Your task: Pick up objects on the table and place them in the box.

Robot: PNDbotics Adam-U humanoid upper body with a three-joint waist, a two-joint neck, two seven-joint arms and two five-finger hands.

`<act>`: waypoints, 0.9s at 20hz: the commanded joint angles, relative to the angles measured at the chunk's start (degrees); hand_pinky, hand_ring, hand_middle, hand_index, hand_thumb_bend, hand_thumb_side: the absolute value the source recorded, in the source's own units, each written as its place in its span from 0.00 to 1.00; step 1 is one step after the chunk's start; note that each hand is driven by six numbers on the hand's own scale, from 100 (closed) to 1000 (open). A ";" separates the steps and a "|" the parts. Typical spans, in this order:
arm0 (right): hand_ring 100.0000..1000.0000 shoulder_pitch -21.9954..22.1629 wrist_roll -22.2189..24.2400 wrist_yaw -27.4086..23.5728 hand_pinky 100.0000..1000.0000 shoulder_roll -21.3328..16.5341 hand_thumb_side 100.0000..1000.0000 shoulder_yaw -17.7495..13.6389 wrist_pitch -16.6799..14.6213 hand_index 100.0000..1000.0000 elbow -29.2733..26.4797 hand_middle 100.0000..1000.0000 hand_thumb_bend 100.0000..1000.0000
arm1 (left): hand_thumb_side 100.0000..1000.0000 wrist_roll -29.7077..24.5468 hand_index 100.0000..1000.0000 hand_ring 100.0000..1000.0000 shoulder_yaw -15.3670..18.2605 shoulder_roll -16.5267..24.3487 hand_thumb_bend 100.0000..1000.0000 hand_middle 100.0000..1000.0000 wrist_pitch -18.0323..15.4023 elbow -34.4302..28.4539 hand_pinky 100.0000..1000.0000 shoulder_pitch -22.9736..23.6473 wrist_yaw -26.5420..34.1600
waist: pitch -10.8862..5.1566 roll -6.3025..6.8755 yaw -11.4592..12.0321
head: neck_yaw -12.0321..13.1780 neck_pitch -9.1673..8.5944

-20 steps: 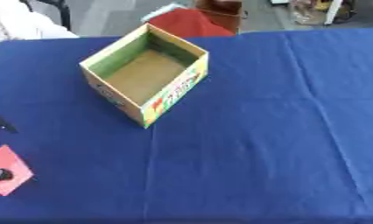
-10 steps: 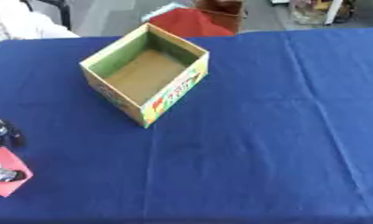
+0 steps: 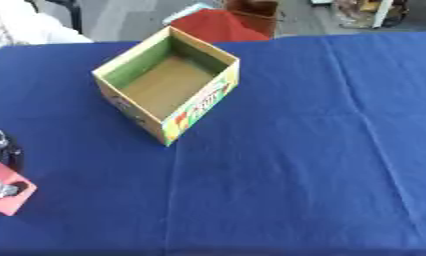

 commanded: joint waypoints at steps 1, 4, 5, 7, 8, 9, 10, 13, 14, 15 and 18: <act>0.73 -0.36 -0.27 -0.12 0.66 -1.14 1.00 -0.40 0.02 0.76 -1.16 0.84 0.00 | 0.24 0.56 0.60 0.45 2.08 2.77 0.15 0.52 0.11 -2.35 0.27 -1.77 0.26 | -0.86 0.10 0.10 | -0.04 0.53; 0.73 -0.34 -0.28 -0.10 0.66 -1.25 1.00 -0.36 0.01 0.76 -1.16 0.84 0.00 | 0.22 0.49 0.60 0.44 3.07 3.09 0.13 0.52 0.13 -4.04 0.26 -3.96 0.42 | -0.98 0.19 0.11 | -0.06 0.64; 0.73 -0.35 -0.27 -0.11 0.66 -1.28 1.00 -0.34 0.01 0.76 -1.16 0.84 0.00 | 0.21 0.39 0.60 0.43 3.30 3.19 0.12 0.52 0.11 -4.50 0.26 -4.94 0.53 | -1.02 0.22 0.11 | -0.07 0.68; 0.73 -0.39 -0.20 -0.13 0.66 -1.36 1.00 -0.25 -0.01 0.76 -1.16 0.84 0.00 | 0.20 0.08 0.60 0.43 3.64 3.34 0.10 0.51 0.08 -5.20 0.25 -7.70 0.68 | -1.08 0.28 0.07 | -0.06 0.81; 0.73 -0.41 -0.16 -0.14 0.66 -1.40 1.00 -0.21 -0.01 0.76 -1.16 0.84 0.00 | 0.20 -0.16 0.60 0.43 3.73 3.26 0.09 0.51 0.05 -5.29 0.24 -9.38 0.82 | -1.11 0.31 0.05 | 0.01 0.85; 0.73 -0.42 -0.12 -0.15 0.66 -1.43 1.00 -0.17 -0.01 0.76 -1.16 0.84 0.00 | 0.20 -0.50 0.60 0.42 3.72 3.10 0.09 0.51 0.01 -5.15 0.24 -11.06 1.00 | -1.12 0.35 0.03 | 0.09 0.86; 0.73 -0.44 -0.06 -0.17 0.66 -1.46 1.00 -0.11 -0.02 0.76 -1.16 0.84 0.00 | 0.20 -0.90 0.60 0.42 3.63 2.80 0.08 0.51 -0.07 -4.80 0.24 -12.99 1.22 | -1.13 0.39 -0.01 | 0.20 0.87; 0.73 -0.44 0.09 -0.24 0.66 -1.51 1.00 -0.01 0.01 0.76 -1.16 0.84 0.00 | 0.19 -2.07 0.60 0.42 2.93 1.43 0.07 0.50 -0.55 -3.00 0.24 -18.31 1.79 | -1.12 0.48 -0.12 | 0.38 0.88; 0.73 -0.46 0.13 -0.27 0.66 -1.55 1.00 0.02 0.01 0.76 -1.16 0.84 0.00 | 0.19 -2.41 0.60 0.42 2.59 0.79 0.07 0.50 -0.80 -2.23 0.24 -20.23 1.78 | -1.11 0.51 -0.18 | 0.46 0.88; 0.73 -0.47 0.15 -0.29 0.66 -1.59 1.00 0.04 0.01 0.76 -1.16 0.84 0.00 | 0.18 -2.67 0.60 0.42 2.28 0.12 0.06 0.50 -1.06 -1.42 0.23 -21.94 1.66 | -1.10 0.53 -0.21 | 0.51 0.88; 0.73 -0.48 0.26 -0.37 0.66 -1.57 1.00 0.13 0.03 0.76 -1.16 0.85 0.00 | 0.17 -3.24 0.60 0.42 1.27 -2.52 0.04 0.50 -2.97 0.78 0.23 -27.12 0.42 | -1.04 0.58 -0.29 | 0.63 0.79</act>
